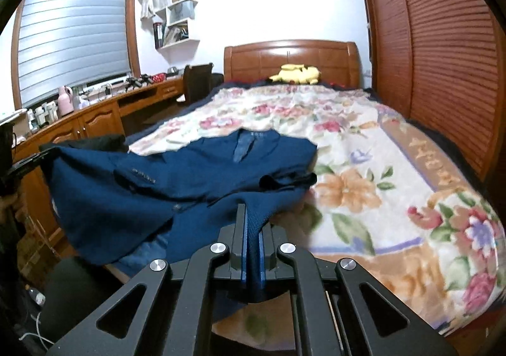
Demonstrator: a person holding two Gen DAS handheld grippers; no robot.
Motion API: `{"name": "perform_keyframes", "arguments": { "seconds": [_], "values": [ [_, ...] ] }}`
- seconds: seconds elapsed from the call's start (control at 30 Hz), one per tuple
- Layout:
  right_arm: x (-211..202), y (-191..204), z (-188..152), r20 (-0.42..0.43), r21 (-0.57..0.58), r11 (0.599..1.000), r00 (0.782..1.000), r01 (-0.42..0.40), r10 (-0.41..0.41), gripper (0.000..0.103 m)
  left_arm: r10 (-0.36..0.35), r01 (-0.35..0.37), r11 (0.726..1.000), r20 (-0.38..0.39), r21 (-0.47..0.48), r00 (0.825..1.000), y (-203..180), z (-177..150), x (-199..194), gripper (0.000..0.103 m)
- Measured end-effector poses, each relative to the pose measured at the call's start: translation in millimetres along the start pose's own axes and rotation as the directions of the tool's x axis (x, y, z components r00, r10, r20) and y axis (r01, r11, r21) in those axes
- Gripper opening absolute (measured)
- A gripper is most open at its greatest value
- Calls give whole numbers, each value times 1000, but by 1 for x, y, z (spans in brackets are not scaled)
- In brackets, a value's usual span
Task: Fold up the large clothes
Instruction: 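Close the left tool on the jacket hem while the right tool grasps it too, then lift the hem with both tools and fold it toward the collar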
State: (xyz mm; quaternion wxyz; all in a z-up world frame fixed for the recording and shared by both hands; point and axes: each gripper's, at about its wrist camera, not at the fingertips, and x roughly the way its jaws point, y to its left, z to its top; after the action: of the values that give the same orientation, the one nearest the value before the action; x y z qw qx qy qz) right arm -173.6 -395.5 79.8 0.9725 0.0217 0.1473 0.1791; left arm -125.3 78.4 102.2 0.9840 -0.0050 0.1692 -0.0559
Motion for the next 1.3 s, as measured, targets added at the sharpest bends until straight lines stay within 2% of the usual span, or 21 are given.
{"name": "perform_keyframes", "arguments": {
  "seconds": [0.13, 0.43, 0.6, 0.77, 0.9, 1.07, 1.17, 1.3],
  "values": [
    [-19, 7, 10, 49, -30, 999, 999, -13, 15, 5, -12, 11, 1000, 56, 17, 998, -4, 23, -16, 3],
    [-58, 26, 40, 150, -113, 993, 988, -16, 33, 5, 2, -11, 998, 136, 65, 991, -14, 87, -26, 3],
    [-76, 24, 50, 191, -133, 991, 981, 0, 26, 5, -31, 22, 998, 153, 56, 988, -15, 101, -44, 3],
    [-93, 25, 51, 220, -145, 989, 975, -3, 35, 5, -14, 2, 998, 176, 70, 984, -18, 111, -58, 3],
    [-90, 26, 50, 242, -150, 989, 969, -3, 39, 5, 0, -12, 998, 181, 63, 983, -14, 115, -58, 3],
    [-51, 23, 44, 193, -156, 988, 981, 7, 23, 5, 2, -7, 998, 93, 57, 996, -10, 106, -11, 3],
    [0, 15, 40, 121, -149, 988, 993, 28, -10, 5, 28, -28, 998, 14, 54, 1000, -6, 90, 34, 3],
    [80, -2, 27, 19, -121, 991, 998, 63, -61, 5, 71, -69, 997, -79, 25, 994, 10, 67, 94, 3]
  ]
}}
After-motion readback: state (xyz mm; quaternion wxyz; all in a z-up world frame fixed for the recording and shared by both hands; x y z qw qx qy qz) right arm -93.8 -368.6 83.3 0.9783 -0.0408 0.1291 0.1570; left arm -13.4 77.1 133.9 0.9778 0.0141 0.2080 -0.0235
